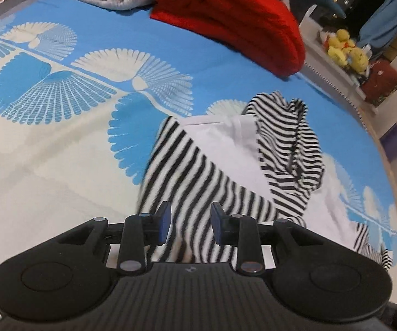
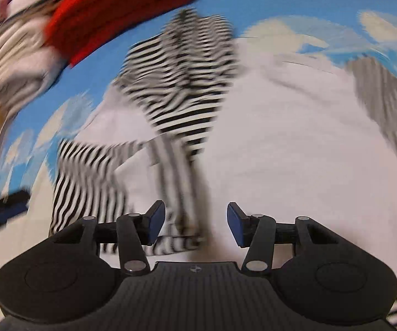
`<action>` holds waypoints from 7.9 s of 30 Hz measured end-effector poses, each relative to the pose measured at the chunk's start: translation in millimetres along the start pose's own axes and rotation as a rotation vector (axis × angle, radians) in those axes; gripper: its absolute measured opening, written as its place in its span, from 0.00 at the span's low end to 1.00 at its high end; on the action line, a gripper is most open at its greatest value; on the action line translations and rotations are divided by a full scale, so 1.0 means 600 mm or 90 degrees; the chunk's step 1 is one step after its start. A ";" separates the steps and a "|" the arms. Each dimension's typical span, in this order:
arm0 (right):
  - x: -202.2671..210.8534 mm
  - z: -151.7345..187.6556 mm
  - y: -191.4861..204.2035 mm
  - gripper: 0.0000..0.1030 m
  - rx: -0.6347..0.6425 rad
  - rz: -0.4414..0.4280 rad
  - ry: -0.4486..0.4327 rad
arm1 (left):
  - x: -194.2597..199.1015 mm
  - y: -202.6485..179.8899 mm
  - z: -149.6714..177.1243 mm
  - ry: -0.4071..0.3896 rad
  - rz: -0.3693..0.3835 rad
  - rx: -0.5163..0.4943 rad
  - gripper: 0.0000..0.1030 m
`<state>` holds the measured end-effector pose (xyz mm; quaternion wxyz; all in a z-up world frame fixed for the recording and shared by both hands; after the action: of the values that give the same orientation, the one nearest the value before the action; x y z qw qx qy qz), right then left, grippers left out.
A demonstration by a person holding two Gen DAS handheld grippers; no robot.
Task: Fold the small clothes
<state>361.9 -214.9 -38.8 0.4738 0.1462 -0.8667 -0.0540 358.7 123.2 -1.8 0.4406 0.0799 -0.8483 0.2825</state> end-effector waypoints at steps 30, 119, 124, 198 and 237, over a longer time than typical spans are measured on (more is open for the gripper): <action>0.064 0.026 -0.192 0.08 -0.320 0.157 -0.145 | -0.053 -0.009 -0.007 0.066 -0.019 -0.020 0.32; 0.198 0.154 -0.746 0.05 -0.684 0.362 -0.388 | -0.128 -0.057 0.079 0.190 -0.067 -0.188 0.35; 0.222 0.142 -0.714 0.10 -0.670 0.393 -0.418 | -0.120 -0.056 0.073 0.183 -0.062 -0.181 0.35; 0.003 -0.021 -0.183 0.44 -0.220 0.132 0.006 | -0.101 -0.038 0.036 0.111 -0.033 -0.099 0.24; 0.126 -0.032 -0.211 0.55 -0.033 0.230 -0.077 | -0.003 -0.126 0.041 -0.156 -0.069 -0.118 0.69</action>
<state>365.1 -357.6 2.9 0.4266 -0.0276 -0.9040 0.0013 371.6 47.0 16.9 0.3540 0.1185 -0.9127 0.1665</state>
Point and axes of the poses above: each gripper's, at about its wrist camera, not at the fingertips, and x roughly against the way its jaws point, y to its left, z to its underside, the point moved 1 cm from there along -x, roughly the way its jaws point, and after that the axes turned 10 degrees about x, right-handed, at the moved point
